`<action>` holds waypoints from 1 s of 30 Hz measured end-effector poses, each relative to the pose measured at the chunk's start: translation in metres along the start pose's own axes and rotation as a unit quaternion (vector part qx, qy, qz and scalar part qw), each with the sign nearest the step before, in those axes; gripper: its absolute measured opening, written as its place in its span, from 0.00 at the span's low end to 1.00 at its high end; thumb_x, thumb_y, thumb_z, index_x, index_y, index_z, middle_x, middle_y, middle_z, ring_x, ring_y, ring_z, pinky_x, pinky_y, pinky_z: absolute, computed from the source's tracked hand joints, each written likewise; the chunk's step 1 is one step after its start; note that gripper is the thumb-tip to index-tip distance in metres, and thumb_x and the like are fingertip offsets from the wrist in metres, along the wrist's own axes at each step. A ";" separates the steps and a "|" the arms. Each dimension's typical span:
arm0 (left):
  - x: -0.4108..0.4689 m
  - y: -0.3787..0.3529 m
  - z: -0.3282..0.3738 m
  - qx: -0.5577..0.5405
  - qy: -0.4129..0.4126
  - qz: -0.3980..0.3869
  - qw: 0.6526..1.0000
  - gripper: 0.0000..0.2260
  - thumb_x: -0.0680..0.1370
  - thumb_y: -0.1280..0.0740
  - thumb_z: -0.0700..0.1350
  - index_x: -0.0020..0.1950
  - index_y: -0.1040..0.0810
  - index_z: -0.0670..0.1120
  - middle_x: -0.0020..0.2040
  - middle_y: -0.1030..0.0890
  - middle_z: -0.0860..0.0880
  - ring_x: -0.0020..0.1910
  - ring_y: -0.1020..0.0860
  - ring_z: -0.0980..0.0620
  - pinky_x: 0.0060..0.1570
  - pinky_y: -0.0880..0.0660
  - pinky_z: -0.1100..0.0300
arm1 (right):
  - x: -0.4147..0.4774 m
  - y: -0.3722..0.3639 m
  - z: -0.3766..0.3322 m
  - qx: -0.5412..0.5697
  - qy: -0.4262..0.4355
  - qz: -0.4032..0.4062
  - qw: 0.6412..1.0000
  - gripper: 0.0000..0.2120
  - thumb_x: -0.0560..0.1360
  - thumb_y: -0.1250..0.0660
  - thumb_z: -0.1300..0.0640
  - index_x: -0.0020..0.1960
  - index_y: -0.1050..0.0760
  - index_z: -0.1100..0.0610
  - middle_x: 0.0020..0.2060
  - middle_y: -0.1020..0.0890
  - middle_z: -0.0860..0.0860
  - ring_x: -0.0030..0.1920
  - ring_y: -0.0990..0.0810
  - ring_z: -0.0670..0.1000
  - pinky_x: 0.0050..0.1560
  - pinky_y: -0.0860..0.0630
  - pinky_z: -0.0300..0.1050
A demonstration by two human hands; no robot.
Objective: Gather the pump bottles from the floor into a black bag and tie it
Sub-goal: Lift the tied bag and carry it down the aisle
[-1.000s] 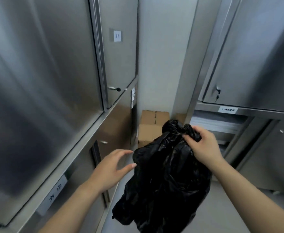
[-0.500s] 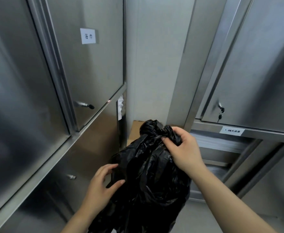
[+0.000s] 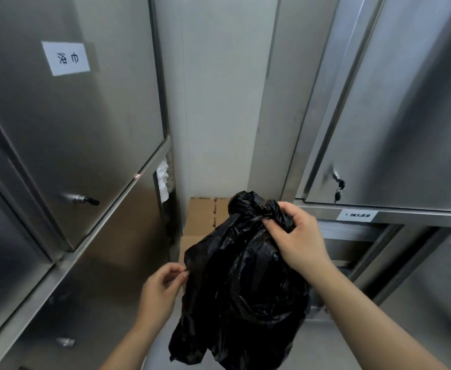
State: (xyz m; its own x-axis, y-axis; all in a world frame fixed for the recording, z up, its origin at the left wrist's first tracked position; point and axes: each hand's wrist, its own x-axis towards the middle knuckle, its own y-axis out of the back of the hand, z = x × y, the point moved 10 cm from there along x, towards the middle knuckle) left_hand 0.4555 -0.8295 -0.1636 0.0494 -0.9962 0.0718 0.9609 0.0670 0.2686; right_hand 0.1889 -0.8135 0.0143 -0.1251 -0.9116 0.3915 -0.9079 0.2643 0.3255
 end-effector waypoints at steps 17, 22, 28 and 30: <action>0.067 0.005 0.083 -0.122 -0.002 -0.013 0.992 0.14 0.77 0.35 0.36 0.38 0.17 0.53 0.34 0.17 0.54 0.34 0.18 0.59 0.32 0.21 0.65 | 0.029 0.067 0.039 -0.014 -0.021 0.066 0.997 0.10 0.73 0.31 0.61 0.45 0.22 0.46 0.40 0.16 0.43 0.42 0.19 0.39 0.45 0.26 0.31; 0.084 0.002 0.126 -0.164 0.002 0.012 0.986 0.06 0.78 0.36 0.37 0.44 0.21 0.46 0.32 0.18 0.54 0.31 0.19 0.60 0.33 0.19 0.63 | 0.048 0.073 0.033 -0.004 0.001 0.062 0.998 0.11 0.73 0.31 0.61 0.45 0.23 0.44 0.42 0.17 0.42 0.42 0.20 0.37 0.45 0.27 0.28; 0.119 0.026 0.177 -0.189 -0.021 0.049 0.980 0.06 0.78 0.36 0.38 0.44 0.22 0.46 0.39 0.21 0.49 0.33 0.20 0.56 0.31 0.20 0.64 | 0.083 0.064 0.008 0.029 0.037 0.060 0.997 0.13 0.73 0.31 0.61 0.45 0.23 0.42 0.40 0.16 0.37 0.43 0.20 0.36 0.43 0.27 0.27; 0.138 0.038 0.192 -0.190 -0.035 0.061 0.979 0.06 0.78 0.36 0.38 0.43 0.22 0.47 0.38 0.22 0.48 0.31 0.21 0.57 0.31 0.20 0.64 | 0.101 0.057 -0.004 0.037 0.050 0.060 0.996 0.13 0.73 0.31 0.60 0.45 0.23 0.41 0.41 0.17 0.35 0.43 0.20 0.36 0.43 0.27 0.27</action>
State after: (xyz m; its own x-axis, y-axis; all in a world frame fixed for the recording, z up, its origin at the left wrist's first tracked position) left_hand 0.4462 -0.9533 0.0411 0.1633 -0.9750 0.1510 0.9817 0.1455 -0.1226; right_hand 0.1256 -0.8892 0.0756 -0.1981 -0.8380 0.5085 -0.9161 0.3427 0.2080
